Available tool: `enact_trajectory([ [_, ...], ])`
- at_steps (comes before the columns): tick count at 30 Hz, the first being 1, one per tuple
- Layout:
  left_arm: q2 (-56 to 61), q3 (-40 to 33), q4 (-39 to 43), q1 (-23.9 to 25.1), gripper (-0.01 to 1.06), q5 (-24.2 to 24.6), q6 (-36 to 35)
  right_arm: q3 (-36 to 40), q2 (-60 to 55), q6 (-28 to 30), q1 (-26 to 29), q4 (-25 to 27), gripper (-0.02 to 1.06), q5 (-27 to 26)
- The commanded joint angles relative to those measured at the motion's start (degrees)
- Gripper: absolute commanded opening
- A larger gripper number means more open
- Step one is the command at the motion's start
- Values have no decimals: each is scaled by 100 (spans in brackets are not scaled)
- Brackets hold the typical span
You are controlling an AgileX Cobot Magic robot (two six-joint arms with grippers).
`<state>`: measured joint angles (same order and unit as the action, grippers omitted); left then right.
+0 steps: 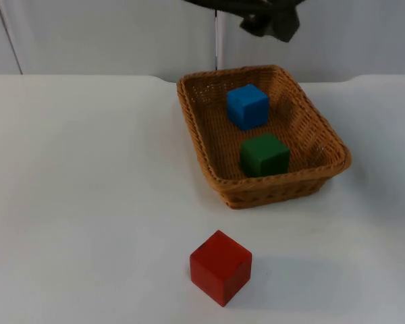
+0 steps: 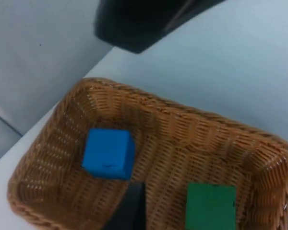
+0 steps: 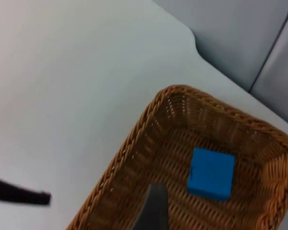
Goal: Pick up one cube with each hand and place exactly two cubes into the same basket, leaving the remaining cube outside.
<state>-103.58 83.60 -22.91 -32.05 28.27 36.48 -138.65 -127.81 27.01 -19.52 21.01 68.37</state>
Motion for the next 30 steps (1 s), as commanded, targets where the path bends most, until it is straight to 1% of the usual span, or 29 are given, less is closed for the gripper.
enact_trajectory([
  [1,156,-149,34,110,93,77,-56,-24,75,69,0,74,72,126],
  [3,284,-393,-2,213,93,-57,-56,-24,75,69,0,113,72,160],
  [4,284,-393,-2,213,93,-57,-56,-24,75,69,0,113,72,160],
  [7,551,-887,-69,415,93,-356,-56,-14,75,69,0,349,72,160],
  [12,930,-1334,-132,540,93,-357,-56,-14,75,69,0,401,72,160],
  [15,1071,-1447,-176,540,93,-235,-56,-14,75,37,0,338,72,160],
  [18,1286,-1536,-185,540,93,42,-56,-4,85,-108,0,350,72,160],
  [22,1458,-1624,-189,540,93,284,-56,53,165,-108,-12,368,72,160],
  [24,1548,-1714,-189,540,93,357,-56,330,372,-108,-21,368,72,160],
  [26,1719,-1855,-222,540,93,369,-56,787,671,-31,-21,356,72,160],
  [27,1719,-1855,-222,540,93,369,-56,787,671,-31,-21,356,72,160],
  [28,1854,-1957,-261,540,93,381,-56,1102,878,16,-21,342,72,160],
  [29,1921,-1997,-288,540,93,380,-56,1600,1187,136,-21,331,72,-34],
  [30,1997,-2021,-318,540,93,411,-56,1867,1356,200,-21,331,72,-163],
])
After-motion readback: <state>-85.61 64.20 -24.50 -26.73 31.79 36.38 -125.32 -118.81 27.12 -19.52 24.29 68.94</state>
